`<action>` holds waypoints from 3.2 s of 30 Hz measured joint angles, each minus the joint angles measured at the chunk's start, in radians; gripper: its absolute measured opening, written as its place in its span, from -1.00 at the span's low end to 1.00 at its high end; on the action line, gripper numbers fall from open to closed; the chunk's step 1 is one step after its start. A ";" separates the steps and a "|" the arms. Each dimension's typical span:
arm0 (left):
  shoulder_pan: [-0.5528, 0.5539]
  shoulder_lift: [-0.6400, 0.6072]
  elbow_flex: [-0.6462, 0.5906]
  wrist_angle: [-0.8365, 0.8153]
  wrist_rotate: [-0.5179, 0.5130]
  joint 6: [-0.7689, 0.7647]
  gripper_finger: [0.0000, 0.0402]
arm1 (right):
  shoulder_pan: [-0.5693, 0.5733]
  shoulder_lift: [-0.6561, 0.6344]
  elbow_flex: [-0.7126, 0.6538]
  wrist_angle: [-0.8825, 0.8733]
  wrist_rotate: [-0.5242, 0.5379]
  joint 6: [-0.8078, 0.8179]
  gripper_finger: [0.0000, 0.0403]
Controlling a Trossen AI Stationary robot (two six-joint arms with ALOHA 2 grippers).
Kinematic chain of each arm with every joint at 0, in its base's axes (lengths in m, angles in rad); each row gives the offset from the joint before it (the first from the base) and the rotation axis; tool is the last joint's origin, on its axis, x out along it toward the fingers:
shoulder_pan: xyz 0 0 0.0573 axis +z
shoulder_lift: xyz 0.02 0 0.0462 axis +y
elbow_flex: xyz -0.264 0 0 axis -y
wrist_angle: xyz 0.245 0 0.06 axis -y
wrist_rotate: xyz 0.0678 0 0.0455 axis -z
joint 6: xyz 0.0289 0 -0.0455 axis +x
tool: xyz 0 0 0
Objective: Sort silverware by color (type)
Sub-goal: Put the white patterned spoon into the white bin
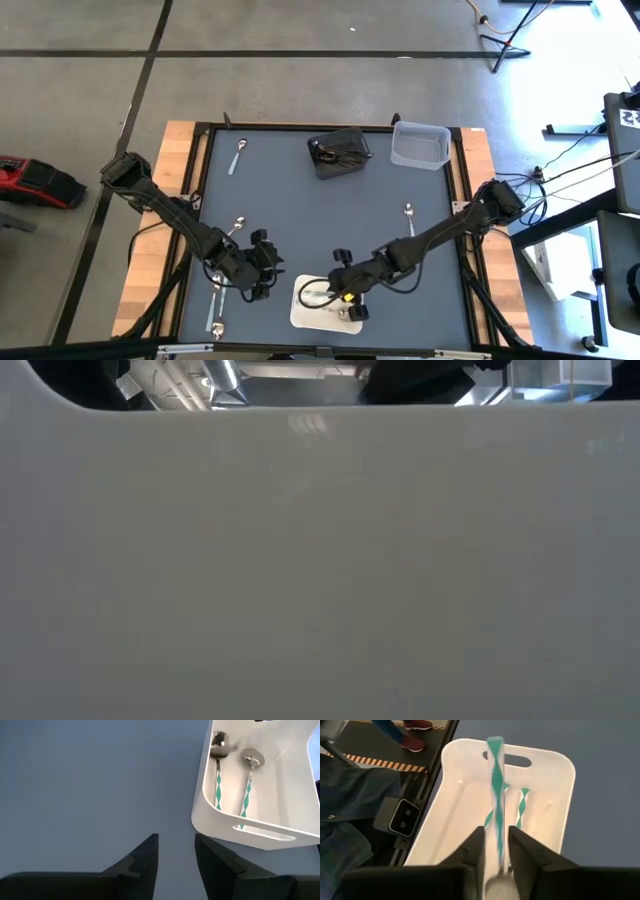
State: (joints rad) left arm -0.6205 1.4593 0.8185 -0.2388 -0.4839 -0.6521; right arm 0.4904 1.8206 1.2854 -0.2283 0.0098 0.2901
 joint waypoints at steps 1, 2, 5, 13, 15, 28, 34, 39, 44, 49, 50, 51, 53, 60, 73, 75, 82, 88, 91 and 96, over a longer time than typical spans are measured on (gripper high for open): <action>0.000 0.000 0.000 -0.001 0.003 0.000 -0.39 | 0.000 0.000 0.000 0.000 -0.002 0.001 -0.58; 0.000 0.000 0.000 0.000 0.007 -0.001 -0.39 | 0.000 0.000 0.000 0.001 -0.003 0.001 -0.51; 0.000 -0.009 0.000 -0.002 0.054 -0.041 -0.39 | 0.000 -0.015 0.000 -0.033 -0.025 -0.017 -0.33; -0.072 -0.026 0.063 -0.201 0.246 -0.414 -0.43 | 0.078 -0.099 0.000 -0.195 0.113 -0.063 -0.24; -0.116 -0.024 0.071 -0.257 0.295 -0.553 -0.43 | 0.117 -0.114 0.000 -0.235 0.164 -0.046 -0.26; -0.316 0.018 0.069 -0.530 0.362 -1.201 -0.43 | 0.359 -0.145 -0.015 -0.317 0.489 0.168 -0.27; -0.328 0.124 0.068 -0.487 0.423 -1.240 -0.43 | 0.376 -0.145 -0.059 -0.285 0.538 0.270 -0.27; -0.331 0.201 0.068 -0.454 0.477 -1.257 -0.43 | 0.373 -0.145 -0.090 -0.246 0.538 0.311 -0.27; -0.327 0.223 0.070 -0.430 0.466 -1.210 -0.43 | 0.373 -0.145 -0.097 -0.203 0.541 0.310 -0.27; -0.329 0.225 0.069 -0.415 0.428 -1.158 -0.50 | 0.373 -0.141 -0.097 -0.174 0.568 0.308 -0.27; -0.329 0.225 0.069 -0.413 0.425 -1.155 -0.53 | 0.373 -0.140 -0.097 -0.172 0.573 0.308 -0.27; -0.329 0.225 0.068 -0.409 0.421 -1.154 -0.56 | 0.373 -0.140 -0.097 -0.171 0.574 0.308 -0.27; -0.329 0.225 0.068 -0.402 0.411 -1.151 -0.63 | 0.373 -0.136 -0.097 -0.158 0.575 0.308 -0.27; -0.329 0.228 0.068 -0.392 0.348 -1.140 -0.88 | 0.373 -0.134 -0.097 -0.129 0.576 0.307 -0.27; -0.322 0.223 0.172 -0.465 0.125 -0.957 -0.87 | 0.373 -0.134 -0.097 -0.131 0.576 0.307 -0.27; -0.323 0.223 0.221 -0.490 0.090 -0.884 -0.88 | 0.373 -0.134 -0.106 -0.119 0.577 0.307 -0.27; -0.305 0.222 0.390 -0.505 -0.136 -0.571 -0.88 | 0.373 -0.134 -0.163 -0.059 0.573 0.307 -0.27; -0.265 0.219 0.479 -0.406 -0.334 -0.238 -0.87 | 0.373 -0.133 -0.169 -0.056 0.573 0.306 -0.27; -0.234 0.222 0.477 -0.230 -0.343 -0.015 -0.87 | 0.373 -0.133 -0.169 -0.056 0.572 0.306 -0.27; -0.163 0.268 0.473 0.035 -0.263 0.276 -0.87 | 0.373 -0.133 -0.169 -0.056 0.570 0.306 -0.27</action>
State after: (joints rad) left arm -0.7833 1.7278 1.2912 -0.2040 -0.7468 -0.3763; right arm 0.8639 1.6878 1.1164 -0.2845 0.5800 0.5964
